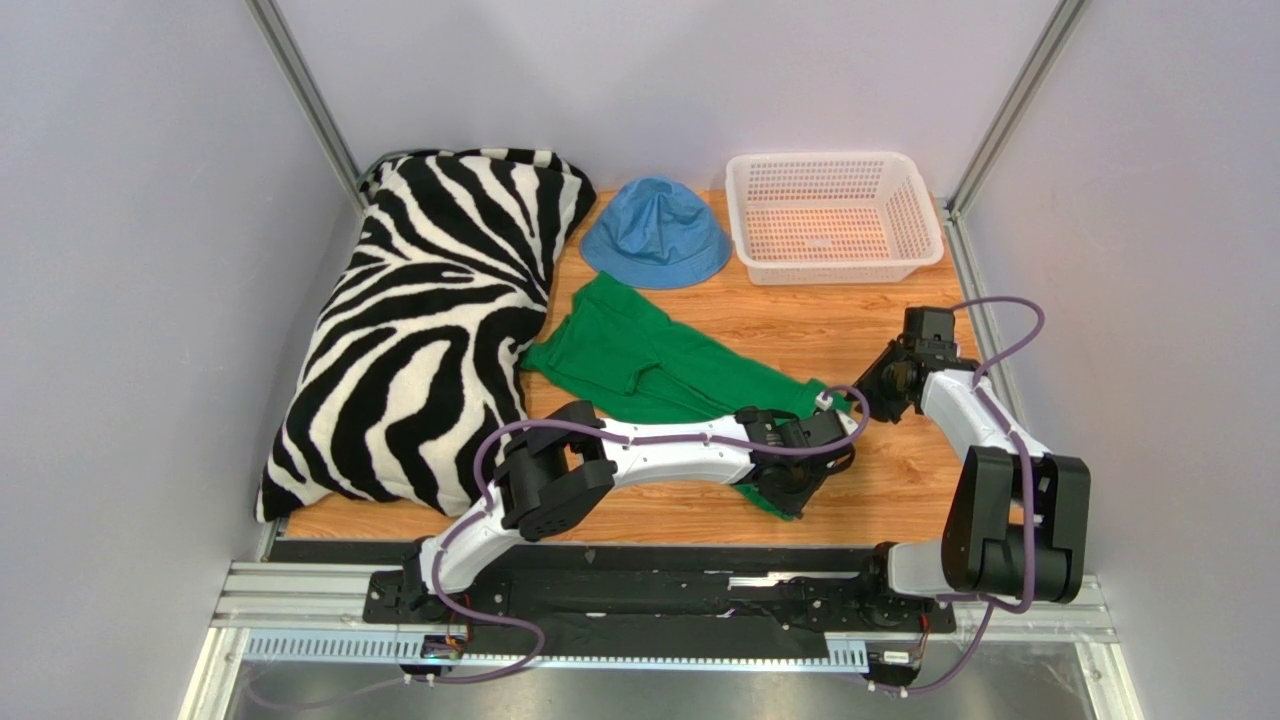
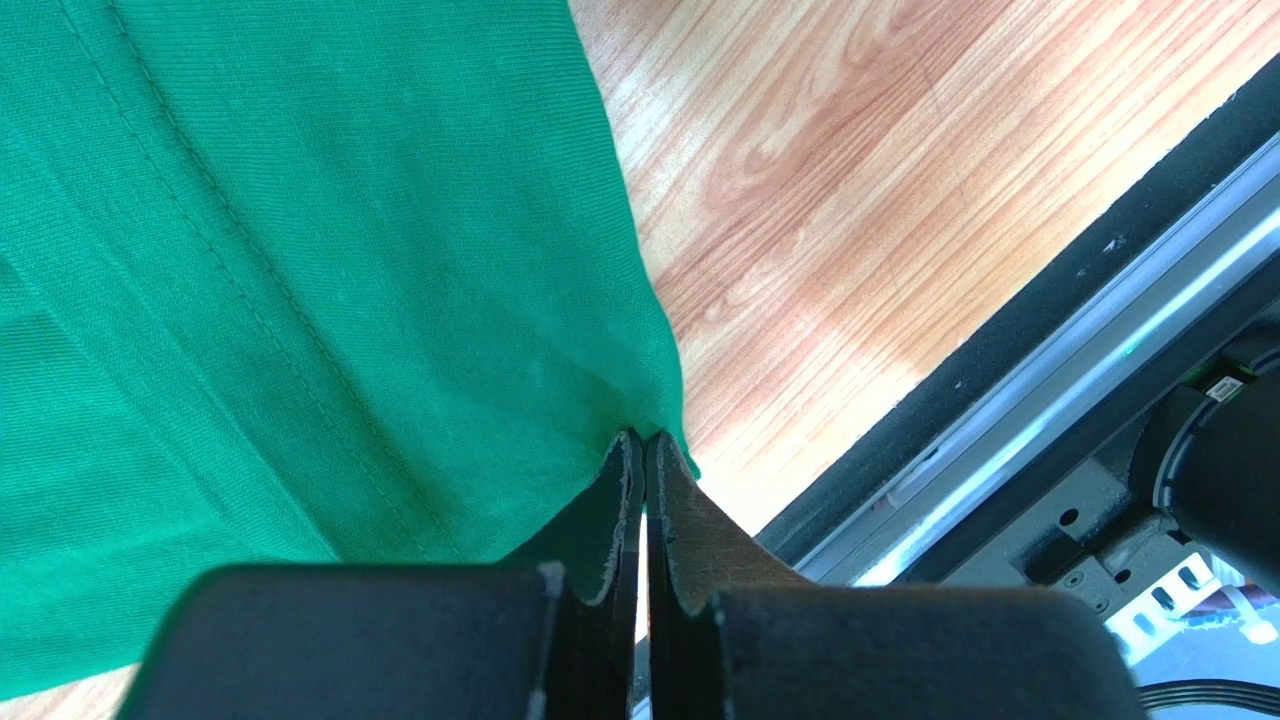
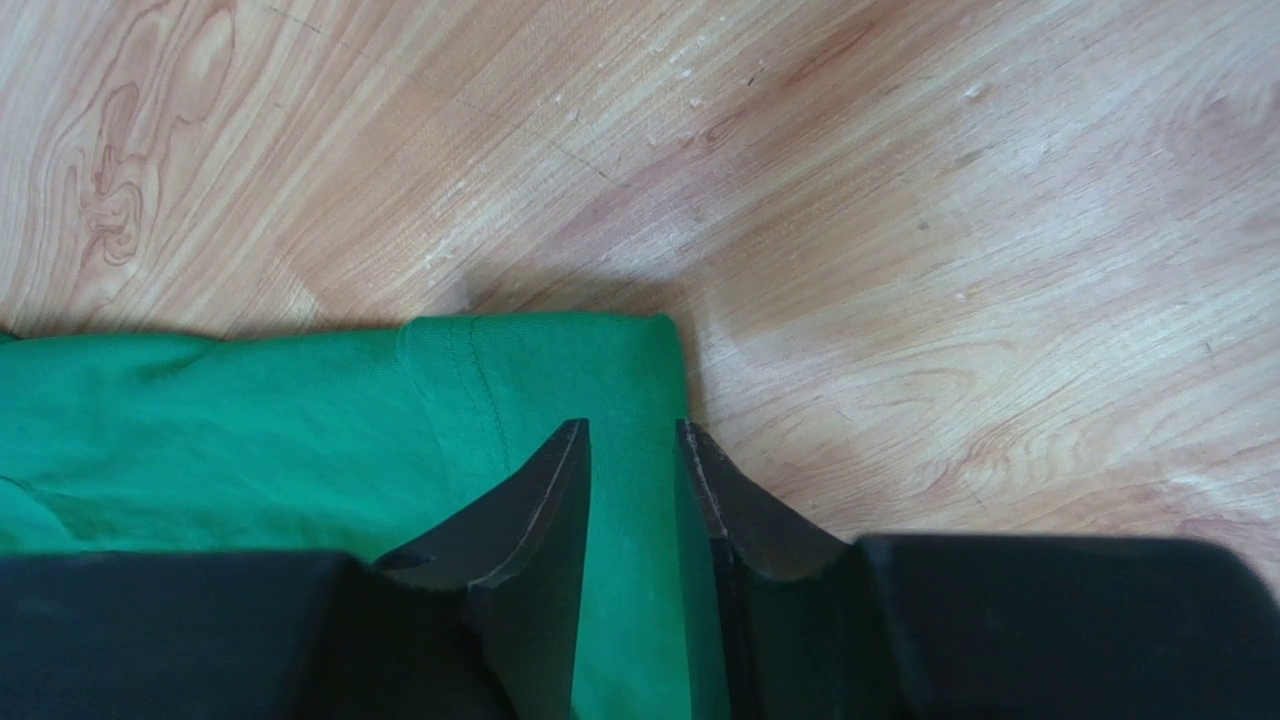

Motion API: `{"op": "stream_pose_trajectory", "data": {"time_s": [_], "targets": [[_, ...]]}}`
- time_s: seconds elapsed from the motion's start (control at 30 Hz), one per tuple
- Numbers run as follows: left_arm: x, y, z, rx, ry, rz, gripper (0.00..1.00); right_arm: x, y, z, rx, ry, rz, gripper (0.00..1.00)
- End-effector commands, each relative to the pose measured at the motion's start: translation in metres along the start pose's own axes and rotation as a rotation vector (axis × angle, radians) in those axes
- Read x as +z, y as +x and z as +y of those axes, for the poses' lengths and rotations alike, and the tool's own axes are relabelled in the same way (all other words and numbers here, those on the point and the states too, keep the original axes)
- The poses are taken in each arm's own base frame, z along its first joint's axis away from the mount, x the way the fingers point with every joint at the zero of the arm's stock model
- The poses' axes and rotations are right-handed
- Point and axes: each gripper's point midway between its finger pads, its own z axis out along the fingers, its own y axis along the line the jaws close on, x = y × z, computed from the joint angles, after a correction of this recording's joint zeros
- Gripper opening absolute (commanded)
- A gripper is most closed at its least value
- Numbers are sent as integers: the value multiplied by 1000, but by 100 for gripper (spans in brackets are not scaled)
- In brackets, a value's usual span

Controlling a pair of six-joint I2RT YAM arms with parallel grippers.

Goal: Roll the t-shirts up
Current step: Roll the arm.

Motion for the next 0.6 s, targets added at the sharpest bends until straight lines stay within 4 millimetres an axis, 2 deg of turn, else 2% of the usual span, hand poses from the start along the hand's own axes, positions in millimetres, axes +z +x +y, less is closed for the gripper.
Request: {"op": "stream_pose_trajectory", "data": {"time_s": [0.0, 0.3, 0.57], "targets": [[-18, -16, -8, 12, 22, -58, 0, 3, -8, 9, -17, -64, -45, 31], [-26, -20, -9, -2, 70, -79, 0, 24, -1, -1, 4, -37, -38, 34], [-32, -20, -15, -2, 133, -86, 0, 33, -9, 0, 18, -28, -56, 29]]}}
